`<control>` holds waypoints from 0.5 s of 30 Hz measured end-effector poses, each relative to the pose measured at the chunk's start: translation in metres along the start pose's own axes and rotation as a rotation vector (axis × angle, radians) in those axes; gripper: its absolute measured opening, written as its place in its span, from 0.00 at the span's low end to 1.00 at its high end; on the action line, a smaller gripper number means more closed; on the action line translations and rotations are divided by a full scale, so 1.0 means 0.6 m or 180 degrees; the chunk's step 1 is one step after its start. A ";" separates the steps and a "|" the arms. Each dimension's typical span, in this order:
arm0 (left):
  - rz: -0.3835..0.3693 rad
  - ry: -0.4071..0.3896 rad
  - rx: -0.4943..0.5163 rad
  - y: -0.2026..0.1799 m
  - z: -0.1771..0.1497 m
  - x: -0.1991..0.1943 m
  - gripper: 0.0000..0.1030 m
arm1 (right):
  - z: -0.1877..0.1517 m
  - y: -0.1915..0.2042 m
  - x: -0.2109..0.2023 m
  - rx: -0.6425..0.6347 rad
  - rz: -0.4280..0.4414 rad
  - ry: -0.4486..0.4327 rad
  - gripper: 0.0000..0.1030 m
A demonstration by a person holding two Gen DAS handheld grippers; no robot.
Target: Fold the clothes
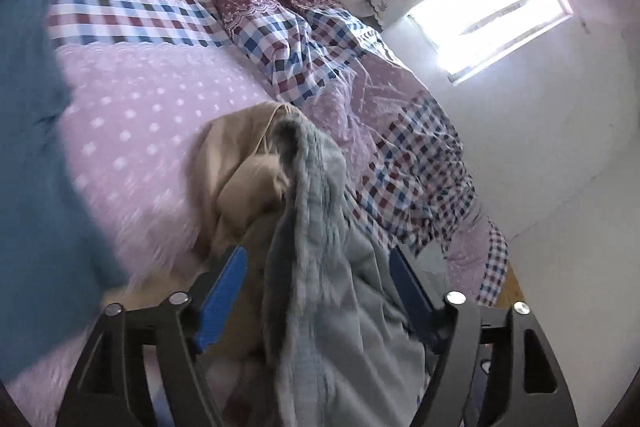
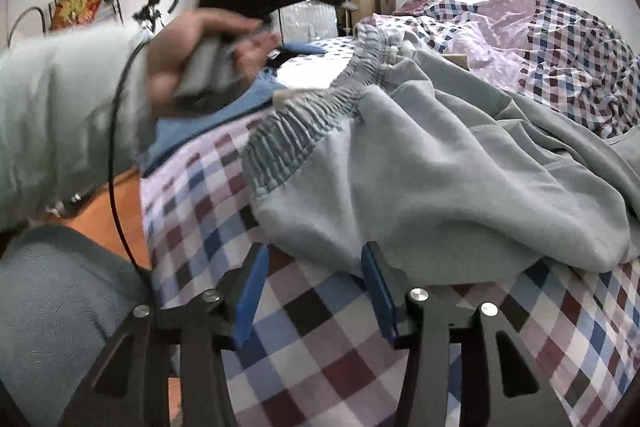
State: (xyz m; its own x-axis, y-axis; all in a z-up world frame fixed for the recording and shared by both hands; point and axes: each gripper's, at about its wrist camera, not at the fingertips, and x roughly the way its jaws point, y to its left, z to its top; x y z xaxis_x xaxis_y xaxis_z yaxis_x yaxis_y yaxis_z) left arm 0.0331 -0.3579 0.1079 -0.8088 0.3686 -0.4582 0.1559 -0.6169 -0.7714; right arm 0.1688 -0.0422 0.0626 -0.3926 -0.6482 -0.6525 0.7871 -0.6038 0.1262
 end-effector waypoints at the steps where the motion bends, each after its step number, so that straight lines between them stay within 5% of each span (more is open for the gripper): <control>1: 0.0015 0.0003 0.0031 -0.004 -0.018 -0.017 0.81 | 0.002 -0.004 -0.010 0.0050 0.0046 -0.0029 0.51; 10: 0.0305 0.0162 0.0196 -0.031 -0.169 -0.121 0.82 | 0.019 -0.059 -0.095 0.0473 0.0053 -0.0445 0.53; 15: 0.0340 0.0181 -0.0128 0.000 -0.237 -0.148 0.82 | 0.021 -0.115 -0.120 0.0929 0.0045 -0.0606 0.53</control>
State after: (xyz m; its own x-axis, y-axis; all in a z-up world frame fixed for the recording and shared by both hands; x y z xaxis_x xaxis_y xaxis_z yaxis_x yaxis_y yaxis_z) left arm 0.1855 -0.2918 0.0855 -0.7531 0.3418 -0.5621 0.2628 -0.6269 -0.7334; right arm 0.1369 0.0405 0.1102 -0.4859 -0.7157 -0.5017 0.6345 -0.6836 0.3606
